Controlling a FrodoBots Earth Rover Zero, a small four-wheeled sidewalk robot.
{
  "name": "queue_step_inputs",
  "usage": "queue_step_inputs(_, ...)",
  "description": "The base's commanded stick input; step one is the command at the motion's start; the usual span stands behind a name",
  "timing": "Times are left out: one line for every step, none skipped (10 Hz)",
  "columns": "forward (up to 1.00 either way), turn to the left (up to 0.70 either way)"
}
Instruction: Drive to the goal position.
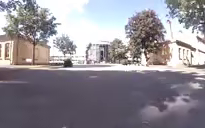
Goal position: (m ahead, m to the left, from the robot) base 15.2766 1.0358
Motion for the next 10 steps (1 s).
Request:
queue_step_inputs(1.00, 0.00)
queue_step_inputs(1.00, 0.00)
queue_step_inputs(1.00, 0.00)
queue_step_inputs(1.00, 0.00)
queue_step_inputs(1.00, 0.00)
queue_step_inputs(1.00, 0.00)
queue_step_inputs(1.00, 0.00)
queue_step_inputs(1.00, 0.00)
queue_step_inputs(1.00, 0.00)
queue_step_inputs(1.00, 0.00)
